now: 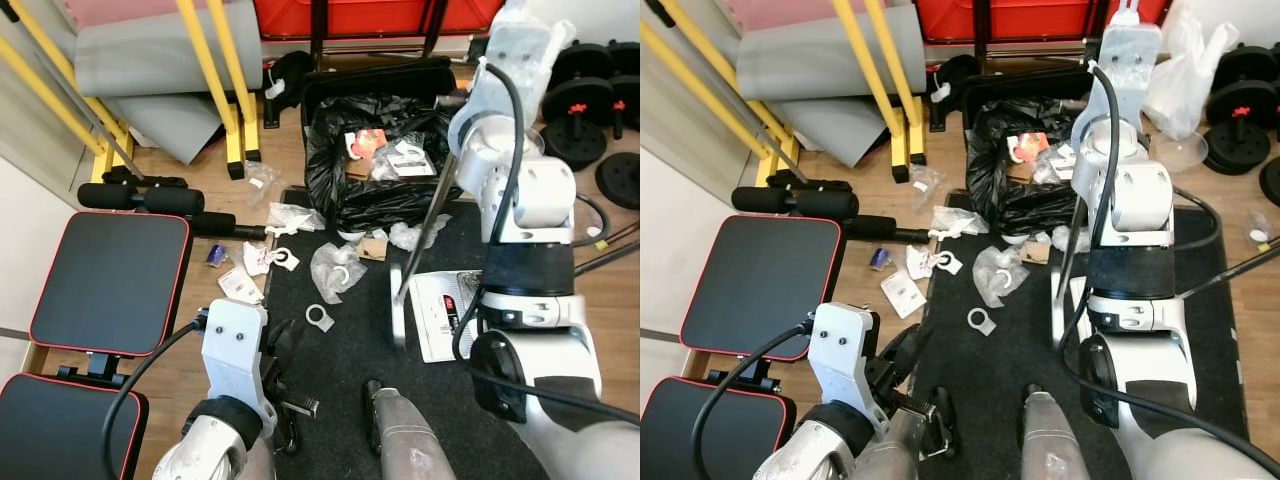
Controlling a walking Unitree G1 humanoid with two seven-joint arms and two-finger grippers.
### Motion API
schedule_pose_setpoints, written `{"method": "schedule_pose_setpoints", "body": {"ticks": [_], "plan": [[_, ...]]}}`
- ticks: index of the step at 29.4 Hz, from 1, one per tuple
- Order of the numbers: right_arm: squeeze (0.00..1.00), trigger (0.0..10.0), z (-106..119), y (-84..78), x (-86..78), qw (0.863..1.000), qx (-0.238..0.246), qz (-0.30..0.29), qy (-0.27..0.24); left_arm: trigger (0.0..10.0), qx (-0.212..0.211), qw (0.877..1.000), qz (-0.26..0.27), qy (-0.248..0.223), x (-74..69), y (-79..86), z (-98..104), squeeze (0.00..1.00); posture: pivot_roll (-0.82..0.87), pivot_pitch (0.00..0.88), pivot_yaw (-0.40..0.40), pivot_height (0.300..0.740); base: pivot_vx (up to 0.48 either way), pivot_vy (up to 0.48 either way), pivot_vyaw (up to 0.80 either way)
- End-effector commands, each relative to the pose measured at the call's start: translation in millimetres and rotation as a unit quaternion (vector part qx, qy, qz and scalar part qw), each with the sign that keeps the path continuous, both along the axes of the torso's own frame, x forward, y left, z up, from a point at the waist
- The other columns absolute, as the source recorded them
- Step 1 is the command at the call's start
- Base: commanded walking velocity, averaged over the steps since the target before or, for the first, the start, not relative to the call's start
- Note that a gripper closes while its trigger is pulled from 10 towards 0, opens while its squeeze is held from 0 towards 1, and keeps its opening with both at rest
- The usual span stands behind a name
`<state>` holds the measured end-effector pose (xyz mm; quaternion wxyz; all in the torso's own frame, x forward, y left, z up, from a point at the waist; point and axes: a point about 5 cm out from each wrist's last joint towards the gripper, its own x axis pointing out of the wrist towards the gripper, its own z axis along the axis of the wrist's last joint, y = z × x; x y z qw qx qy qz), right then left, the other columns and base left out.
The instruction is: Sweep floor
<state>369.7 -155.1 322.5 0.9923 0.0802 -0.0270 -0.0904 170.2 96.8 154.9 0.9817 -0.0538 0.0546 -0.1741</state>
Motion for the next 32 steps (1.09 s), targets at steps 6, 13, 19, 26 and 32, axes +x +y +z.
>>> {"method": "schedule_pose_setpoints", "body": {"ticks": [6,13,19,26,32], "plan": [[0.0,10.0,12.5,31.7,-4.9,0.987,0.098,0.128,-0.018,10.0,-0.004,1.0,-0.002,0.013,-2.2,-0.1,-4.8,0.0,-0.13,0.316,0.017,0.74,0.0,0.0,0.0],[0.0,10.0,15.2,37.7,-4.9,0.98,0.123,0.156,-0.025,10.0,-0.006,1.0,-0.003,0.013,-2.6,-0.3,-4.3,0.0,-0.12,0.325,0.019,0.74,0.0,0.0,0.0],[0.0,10.0,-8.8,46.4,-1.4,0.983,0.105,0.153,-0.002,10.0,-0.007,1.0,-0.004,0.013,-3.3,-0.1,-4.1,0.0,-0.12,0.326,0.018,0.74,0.0,0.0,0.0],[0.0,10.0,-44.8,53.0,0.7,0.984,0.086,0.154,0.001,10.0,-0.007,1.0,-0.004,0.015,-4.7,0.0,-4.0,0.0,-0.11,0.327,0.018,0.74,0.0,0.0,0.0],[0.0,10.0,-71.2,48.4,6.1,0.989,0.065,0.126,0.036,10.0,-0.007,1.0,-0.004,0.016,-6.1,-0.6,-4.3,0.0,-0.1,0.317,0.016,0.74,0.0,0.0,0.0]]}}
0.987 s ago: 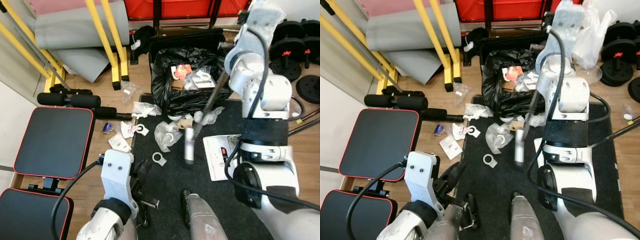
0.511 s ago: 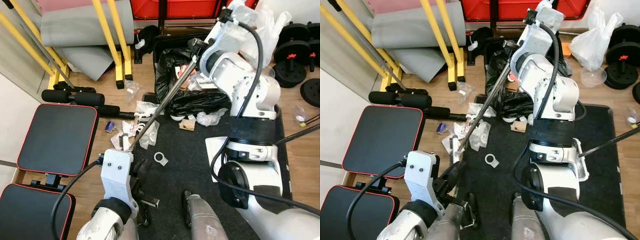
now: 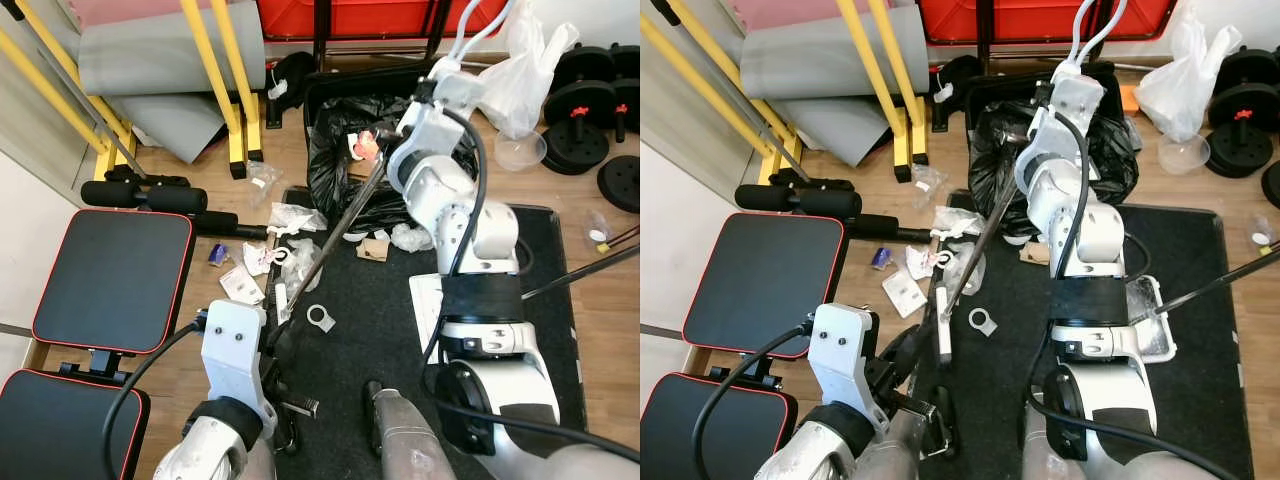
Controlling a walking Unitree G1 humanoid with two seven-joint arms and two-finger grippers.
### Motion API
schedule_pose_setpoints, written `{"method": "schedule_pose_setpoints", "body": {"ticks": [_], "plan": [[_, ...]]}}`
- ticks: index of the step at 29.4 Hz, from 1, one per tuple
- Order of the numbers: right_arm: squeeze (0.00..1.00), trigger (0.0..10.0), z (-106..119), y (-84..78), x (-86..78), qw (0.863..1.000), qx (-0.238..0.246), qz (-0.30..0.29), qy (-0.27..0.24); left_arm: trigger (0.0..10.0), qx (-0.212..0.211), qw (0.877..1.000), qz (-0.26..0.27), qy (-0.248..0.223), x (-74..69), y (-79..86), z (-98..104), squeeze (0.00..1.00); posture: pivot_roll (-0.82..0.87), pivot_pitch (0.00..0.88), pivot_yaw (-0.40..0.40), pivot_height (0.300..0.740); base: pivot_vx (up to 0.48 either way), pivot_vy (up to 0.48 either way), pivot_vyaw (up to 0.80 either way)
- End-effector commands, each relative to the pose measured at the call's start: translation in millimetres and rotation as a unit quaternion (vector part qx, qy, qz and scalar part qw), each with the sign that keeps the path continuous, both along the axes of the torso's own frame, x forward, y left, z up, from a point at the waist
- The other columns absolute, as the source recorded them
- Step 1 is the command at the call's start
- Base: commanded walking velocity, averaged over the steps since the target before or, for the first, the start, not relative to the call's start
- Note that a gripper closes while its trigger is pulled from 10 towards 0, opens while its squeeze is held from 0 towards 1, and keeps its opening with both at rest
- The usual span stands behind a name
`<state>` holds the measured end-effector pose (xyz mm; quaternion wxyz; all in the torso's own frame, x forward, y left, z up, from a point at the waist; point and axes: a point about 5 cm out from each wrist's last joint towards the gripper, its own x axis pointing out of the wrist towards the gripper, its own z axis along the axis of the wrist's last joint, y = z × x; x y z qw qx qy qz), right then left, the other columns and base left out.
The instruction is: Sweep floor
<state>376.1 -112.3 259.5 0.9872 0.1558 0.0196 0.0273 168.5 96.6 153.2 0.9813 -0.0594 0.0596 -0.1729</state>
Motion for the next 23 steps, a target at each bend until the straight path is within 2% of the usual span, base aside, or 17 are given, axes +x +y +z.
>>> {"method": "schedule_pose_setpoints", "body": {"ticks": [1,4,6,11,13,16,23], "plan": [[0.0,10.0,-8.2,5.6,-0.3,1.0,-0.012,0.005,0.004,10.0,-0.002,1.0,-0.006,0.01,-4.4,-0.4,-2.6,0.0,-0.1,0.317,0.016,0.74,0.0,0.0,0.0],[0.0,10.0,-13.0,3.6,0.3,1.0,-0.021,-0.003,0.016,10.0,-0.002,1.0,-0.006,0.01,-4.5,-0.5,-2.6,0.0,-0.1,0.317,0.016,0.74,0.0,0.0,0.0],[0.0,10.0,-19.8,-6.4,0.3,0.997,-0.052,-0.033,0.039,10.0,-0.003,1.0,-0.006,0.011,-5.2,-0.7,-2.3,0.0,-0.1,0.325,0.017,0.74,0.0,0.0,0.0],[0.0,10.0,-22.3,-17.0,0.3,0.994,-0.074,-0.061,0.051,10.0,-0.005,1.0,-0.007,0.012,-5.5,-0.9,-2.2,0.0,-0.1,0.325,0.017,0.74,0.0,0.0,0.0],[0.0,10.0,-18.4,-31.3,1.5,0.989,-0.095,-0.097,0.058,10.0,-0.007,1.0,-0.007,0.012,-5.2,-1.1,-2.2,0.0,-0.11,0.327,0.016,0.74,0.0,0.0,0.0],[0.0,10.0,-13.8,-39.0,2.4,0.985,-0.104,-0.118,0.064,10.0,-0.008,1.0,-0.007,0.012,-4.8,-1.1,-2.3,0.0,-0.11,0.328,0.015,0.74,0.0,0.0,0.0],[0.0,10.0,-0.9,-44.1,0.3,0.982,-0.116,-0.126,0.081,10.0,-0.008,1.0,-0.007,0.012,-3.6,-0.7,-2.2,0.0,-0.12,0.332,0.017,0.74,0.0,0.0,0.0]]}}
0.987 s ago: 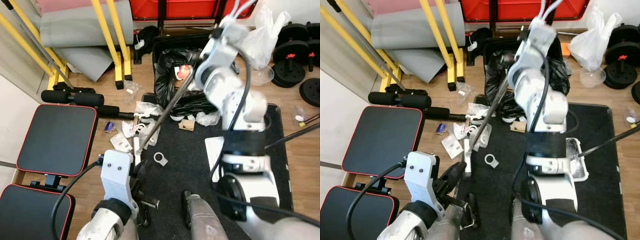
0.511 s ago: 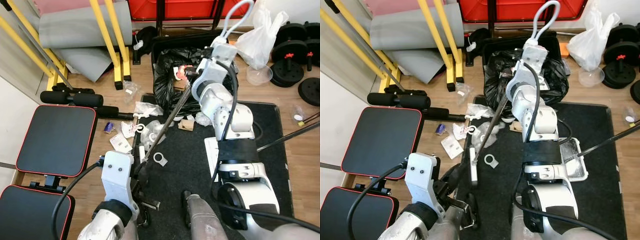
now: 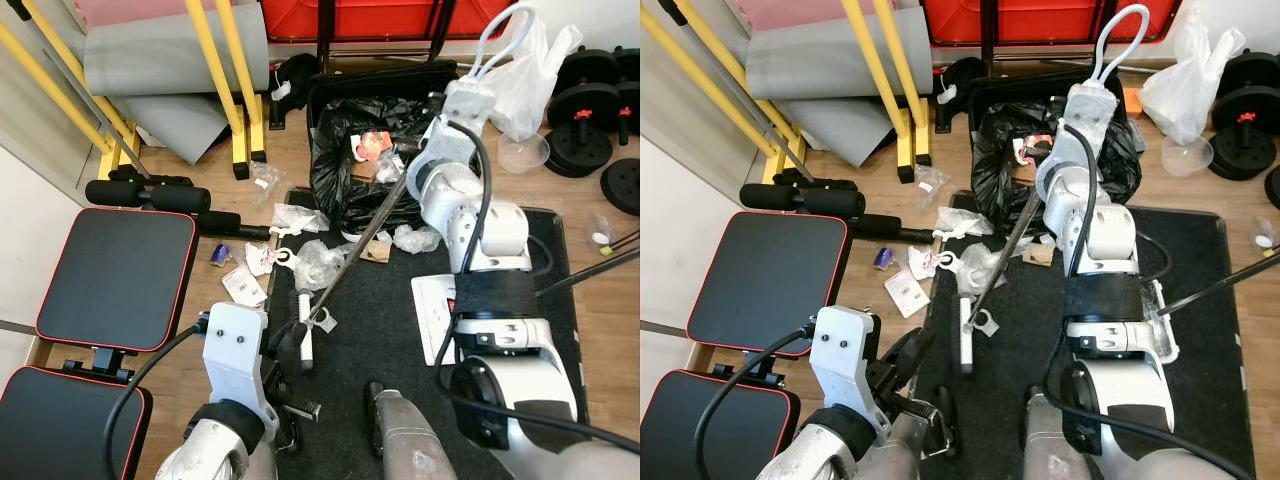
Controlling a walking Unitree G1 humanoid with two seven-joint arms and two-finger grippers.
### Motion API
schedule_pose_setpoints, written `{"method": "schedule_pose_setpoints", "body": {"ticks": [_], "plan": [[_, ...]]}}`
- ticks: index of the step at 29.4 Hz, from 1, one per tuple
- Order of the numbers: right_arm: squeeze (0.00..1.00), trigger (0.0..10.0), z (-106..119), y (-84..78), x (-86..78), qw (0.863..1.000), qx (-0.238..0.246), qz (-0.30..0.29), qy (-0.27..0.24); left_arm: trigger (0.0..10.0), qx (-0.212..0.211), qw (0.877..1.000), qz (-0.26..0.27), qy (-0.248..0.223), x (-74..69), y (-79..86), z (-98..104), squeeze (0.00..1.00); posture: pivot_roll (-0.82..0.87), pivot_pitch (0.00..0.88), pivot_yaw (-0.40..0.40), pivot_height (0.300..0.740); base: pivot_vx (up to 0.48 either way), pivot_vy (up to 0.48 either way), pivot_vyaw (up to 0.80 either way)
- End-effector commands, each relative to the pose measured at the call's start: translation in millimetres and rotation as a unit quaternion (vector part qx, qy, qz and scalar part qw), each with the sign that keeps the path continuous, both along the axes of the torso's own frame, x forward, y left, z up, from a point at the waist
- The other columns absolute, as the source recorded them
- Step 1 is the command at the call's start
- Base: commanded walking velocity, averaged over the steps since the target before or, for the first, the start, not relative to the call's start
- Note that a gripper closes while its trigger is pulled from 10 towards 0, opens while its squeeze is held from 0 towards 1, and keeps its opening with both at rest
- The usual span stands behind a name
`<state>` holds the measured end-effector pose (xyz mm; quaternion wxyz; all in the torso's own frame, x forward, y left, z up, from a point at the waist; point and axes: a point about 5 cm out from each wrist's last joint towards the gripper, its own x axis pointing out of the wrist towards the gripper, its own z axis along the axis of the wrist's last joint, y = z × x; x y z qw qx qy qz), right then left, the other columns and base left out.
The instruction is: Sweep floor
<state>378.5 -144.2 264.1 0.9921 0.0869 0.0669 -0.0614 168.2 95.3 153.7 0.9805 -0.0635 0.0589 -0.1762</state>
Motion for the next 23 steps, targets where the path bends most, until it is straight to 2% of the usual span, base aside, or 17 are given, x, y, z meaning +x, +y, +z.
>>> {"method": "schedule_pose_setpoints", "body": {"ticks": [1,4,12,18,23], "plan": [[0.0,10.0,-0.9,-14.1,-2.4,0.997,-0.052,-0.05,0.022,10.0,-0.004,1.0,-0.004,0.012,-2.9,0.8,-2.8,0.0,-0.12,0.333,0.019,0.74,0.0,0.0,0.0],[0.0,10.0,13.1,-21.5,-2.7,0.995,-0.073,-0.062,0.008,10.0,-0.005,1.0,-0.004,0.012,-2.0,1.1,-2.9,0.0,-0.13,0.333,0.02,0.74,0.0,0.0,0.0],[0.0,10.0,31.2,-34.9,-2.7,0.992,-0.099,-0.084,-0.01,10.0,-0.007,1.0,-0.003,0.011,0.2,1.2,-3.3,0.0,-0.13,0.33,0.021,0.74,0.0,0.0,0.0],[0.0,10.0,39.3,-36.7,-2.8,0.99,-0.106,-0.086,-0.021,10.0,-0.008,1.0,-0.003,0.011,0.9,1.4,-3.4,0.0,-0.13,0.328,0.021,0.74,0.0,0.0,0.0],[0.0,10.0,60.6,-38.3,-3.6,0.99,-0.106,-0.083,-0.05,10.0,-0.01,1.0,-0.003,0.011,2.3,1.4,-3.7,0.0,-0.14,0.324,0.023,0.74,0.0,0.0,0.0]]}}
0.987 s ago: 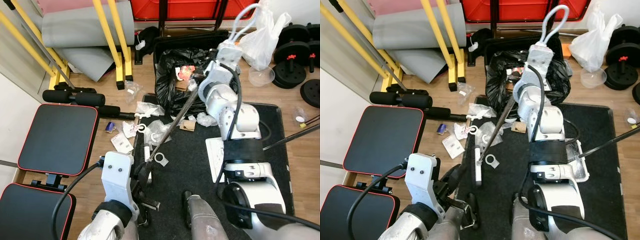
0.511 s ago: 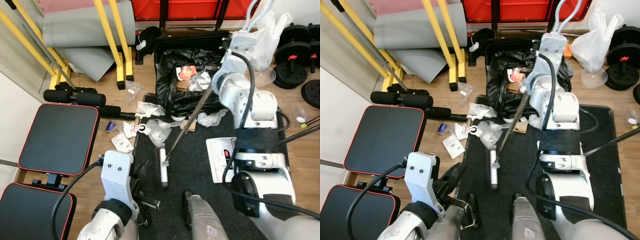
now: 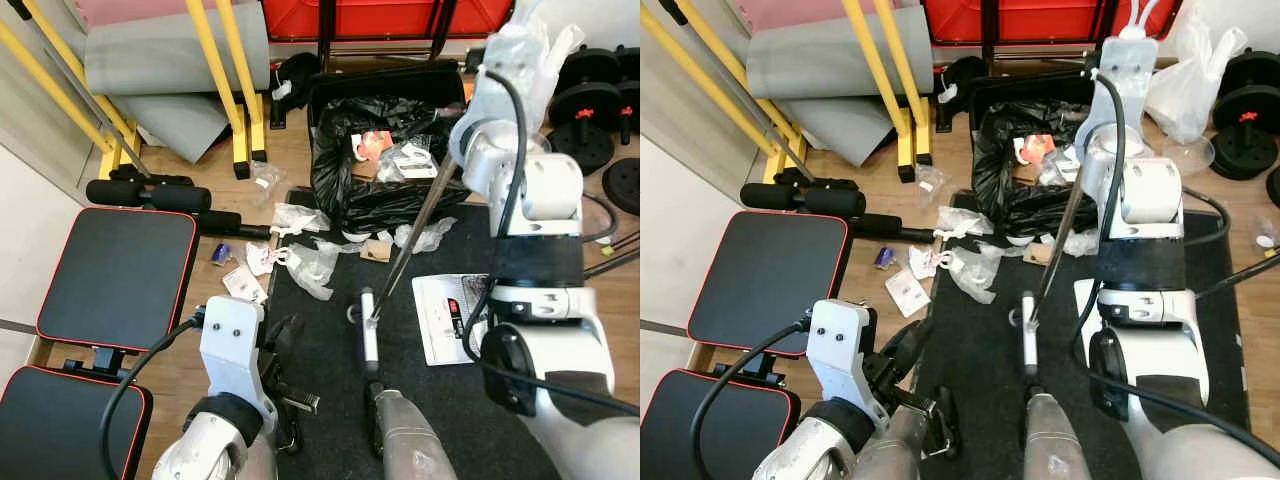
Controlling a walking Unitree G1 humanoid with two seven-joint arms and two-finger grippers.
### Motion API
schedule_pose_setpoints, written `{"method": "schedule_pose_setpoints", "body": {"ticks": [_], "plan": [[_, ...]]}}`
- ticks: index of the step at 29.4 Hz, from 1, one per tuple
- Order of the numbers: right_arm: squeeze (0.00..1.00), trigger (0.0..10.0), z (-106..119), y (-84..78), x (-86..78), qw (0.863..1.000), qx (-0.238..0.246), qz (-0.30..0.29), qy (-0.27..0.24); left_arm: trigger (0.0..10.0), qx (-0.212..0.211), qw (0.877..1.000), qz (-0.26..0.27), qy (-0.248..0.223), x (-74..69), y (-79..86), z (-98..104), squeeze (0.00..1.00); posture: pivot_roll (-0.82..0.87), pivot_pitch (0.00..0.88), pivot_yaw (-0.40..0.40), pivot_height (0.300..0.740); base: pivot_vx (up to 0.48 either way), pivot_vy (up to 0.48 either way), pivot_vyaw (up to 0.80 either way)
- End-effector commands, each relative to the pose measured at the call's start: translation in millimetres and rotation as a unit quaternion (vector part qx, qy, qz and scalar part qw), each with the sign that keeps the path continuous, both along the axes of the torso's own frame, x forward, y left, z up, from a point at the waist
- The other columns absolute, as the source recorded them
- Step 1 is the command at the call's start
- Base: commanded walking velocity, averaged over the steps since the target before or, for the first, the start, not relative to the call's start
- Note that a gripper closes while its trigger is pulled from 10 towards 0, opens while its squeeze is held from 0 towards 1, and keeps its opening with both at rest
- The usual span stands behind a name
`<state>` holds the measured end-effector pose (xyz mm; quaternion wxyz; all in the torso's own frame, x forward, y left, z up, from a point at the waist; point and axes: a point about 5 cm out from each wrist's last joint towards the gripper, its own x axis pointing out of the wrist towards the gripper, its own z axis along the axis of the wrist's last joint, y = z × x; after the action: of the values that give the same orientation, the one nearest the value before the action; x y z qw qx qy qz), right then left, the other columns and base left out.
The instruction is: Sweep floor
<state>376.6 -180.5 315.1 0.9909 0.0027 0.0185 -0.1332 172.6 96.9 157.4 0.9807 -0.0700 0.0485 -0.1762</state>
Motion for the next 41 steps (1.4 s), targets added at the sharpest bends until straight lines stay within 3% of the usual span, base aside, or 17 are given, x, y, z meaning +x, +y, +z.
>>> {"method": "schedule_pose_setpoints", "body": {"ticks": [1,6,9,11,14,18,27,31,32,33,34,35,36,37,38,39,41], "plan": [[0.0,10.0,9.6,-2.0,-1.8,1.0,-0.015,-0.013,-0.013,10.0,-0.001,1.0,-0.004,0.02,-2.2,-0.1,-7.4,0.0,-0.14,0.324,0.023,0.74,0.0,0.0,0.0],[0.0,10.0,23.2,5.3,-1.4,0.999,0.016,0.021,-0.045,10.0,-0.003,1.0,-0.005,0.02,-1.5,-0.3,-7.6,0.0,-0.14,0.322,0.023,0.74,0.0,0.0,0.0],[0.0,10.0,38.2,18.1,-1.5,0.992,0.06,0.087,-0.069,10.0,-0.004,1.0,-0.005,0.02,-1.2,-0.3,-7.9,0.0,-0.14,0.319,0.023,0.74,0.0,0.0,0.0],[0.0,10.0,38.2,18.1,-1.5,0.992,0.06,0.087,-0.069,10.0,-0.004,1.0,-0.005,0.02,-1.2,-0.3,-7.9,0.0,-0.14,0.319,0.023,0.74,0.0,0.0,0.0],[0.0,10.0,49.8,31.5,-4.5,0.975,0.128,0.15,-0.101,10.0,-0.004,1.0,-0.005,0.021,-0.7,-0.3,-8.2,0.0,-0.14,0.315,0.02,0.74,0.0,0.0,0.0],[0.0,10.0,52.8,36.5,-6.7,0.967,0.155,0.171,-0.111,10.0,-0.005,1.0,-0.005,0.021,-0.3,-0.3,-8.4,0.0,-0.14,0.313,0.02,0.74,0.0,0.0,0.0],[0.0,10.0,34.2,40.5,-6.3,0.97,0.111,0.202,-0.083,10.0,-0.007,1.0,-0.016,0.021,1.0,-2.5,-9.4,0.0,-0.14,0.29,0.007,0.74,0.0,0.0,0.0],[0.0,10.0,27.1,47.5,-12.4,0.953,0.108,0.267,-0.091,10.0,-0.015,1.0,-0.004,0.024,3.3,1.0,-9.5,0.0,-0.14,0.269,0.0,0.74,0.0,0.0,0.0],[0.0,10.0,27.6,54.0,-20.1,0.93,0.137,0.323,-0.111,10.0,-0.015,1.0,0.009,0.02,6.0,4.2,-8.9,0.0,-0.15,0.258,-0.001,0.74,0.0,0.0,0.0],[0.0,10.0,27.6,54.0,-20.1,0.93,0.137,0.323,-0.111,10.0,-0.015,1.0,0.009,0.02,6.0,4.2,-8.9,0.0,-0.15,0.258,-0.001,0.74,0.0,0.0,0.0],[0.0,10.0,27.6,59.1,-27.6,0.911,0.146,0.364,-0.126,10.0,-0.016,0.999,0.023,0.016,9.0,7.6,-8.3,0.0,-0.15,0.247,-0.002,0.74,0.0,0.0,0.0],[0.0,10.0,27.6,59.1,-27.6,0.911,0.146,0.364,-0.126,10.0,-0.016,0.999,0.023,0.016,9.0,7.6,-8.3,0.0,-0.15,0.247,-0.002,0.74,0.0,0.0,0.0],[0.0,10.0,25.0,64.9,-36.3,0.895,0.135,0.403,-0.135,10.0,-0.024,0.999,0.036,0.014,12.1,10.8,-8.2,0.0,-0.15,0.23,-0.009,0.74,0.0,0.0,0.0],[0.0,10.0,25.0,64.9,-36.3,0.895,0.135,0.403,-0.135,10.0,-0.024,0.999,0.036,0.014,12.1,10.8,-8.2,0.0,-0.15,0.23,-0.009,0.74,0.0,0.0,0.0],[0.0,10.0,18.4,71.0,-43.3,0.89,0.09,0.428,-0.13,10.0,-0.027,0.999,0.045,0.01,14.5,13.5,-7.9,0.0,-0.15,0.223,-0.011,0.74,0.0,0.0,0.0],[0.0,10.0,18.4,71.0,-43.3,0.89,0.09,0.428,-0.13,10.0,-0.027,0.999,0.045,0.01,14.5,13.5,-7.9,0.0,-0.15,0.223,-0.011,0.74,0.0,0.0,0.0],[0.0,10.0,5.5,80.3,-57.8,0.872,0.04,0.472,-0.121,10.0,-0.034,0.998,0.062,0.003,18.8,18.7,-7.0,0.0,-0.15,0.2,-0.018,0.74,0.0,0.0,0.0]]}}
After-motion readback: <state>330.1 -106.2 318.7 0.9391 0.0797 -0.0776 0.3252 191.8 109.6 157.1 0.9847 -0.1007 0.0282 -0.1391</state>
